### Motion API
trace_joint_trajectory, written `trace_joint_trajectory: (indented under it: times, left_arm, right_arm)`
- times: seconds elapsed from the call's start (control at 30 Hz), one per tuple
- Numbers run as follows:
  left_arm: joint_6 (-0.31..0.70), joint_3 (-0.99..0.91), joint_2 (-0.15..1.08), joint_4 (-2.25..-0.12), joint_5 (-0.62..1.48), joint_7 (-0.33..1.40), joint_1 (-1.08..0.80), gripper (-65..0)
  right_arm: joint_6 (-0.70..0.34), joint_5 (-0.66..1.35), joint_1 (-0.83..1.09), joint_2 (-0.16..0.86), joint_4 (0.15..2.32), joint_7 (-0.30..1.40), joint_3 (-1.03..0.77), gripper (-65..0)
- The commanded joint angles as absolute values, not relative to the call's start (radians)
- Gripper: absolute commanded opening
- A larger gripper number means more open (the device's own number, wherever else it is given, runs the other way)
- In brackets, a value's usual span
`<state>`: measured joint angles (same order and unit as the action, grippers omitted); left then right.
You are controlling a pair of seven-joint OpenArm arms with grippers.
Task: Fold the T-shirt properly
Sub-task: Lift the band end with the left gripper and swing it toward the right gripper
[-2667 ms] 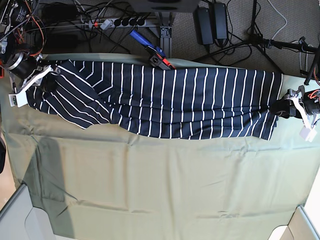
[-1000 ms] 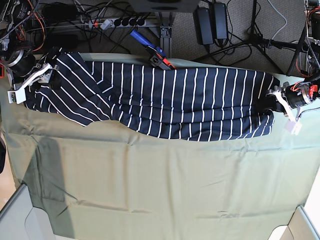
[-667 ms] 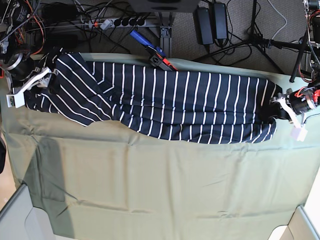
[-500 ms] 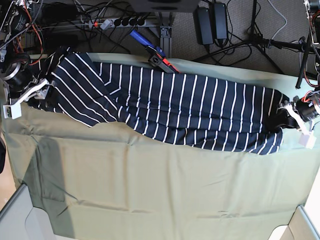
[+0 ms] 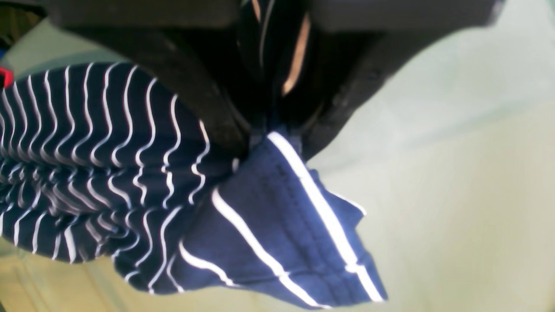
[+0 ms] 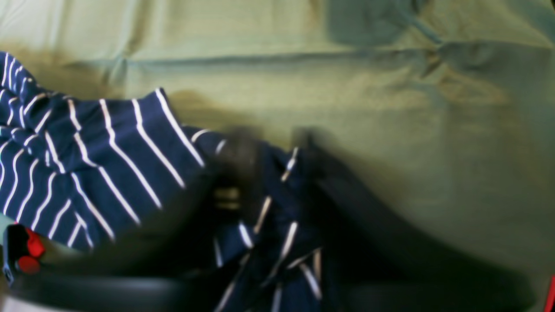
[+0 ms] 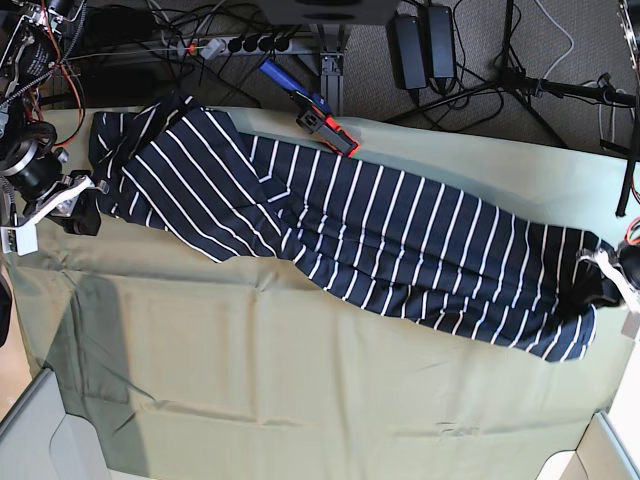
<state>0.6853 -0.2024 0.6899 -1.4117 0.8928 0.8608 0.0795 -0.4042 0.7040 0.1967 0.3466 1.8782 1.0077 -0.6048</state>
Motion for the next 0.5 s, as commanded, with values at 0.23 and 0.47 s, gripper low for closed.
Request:
trace_joint_trajectory:
  times: [0.23, 0.47]
  left_arm:
    - [0.698, -0.198, 0.715, -1.495, 0.957, 0.879, 0.127, -65.0]
    - [0.698, -0.065, 0.693, -1.771, 0.982, 0.933, 0.084, -65.0]
  right_arm:
    - [-0.476, 0.693, 0.191, 0.363, 1.892, 0.979, -0.614, -65.0]
    - [-0.476, 0.692, 0.191, 0.363, 1.892, 0.976, -0.614, -65.0]
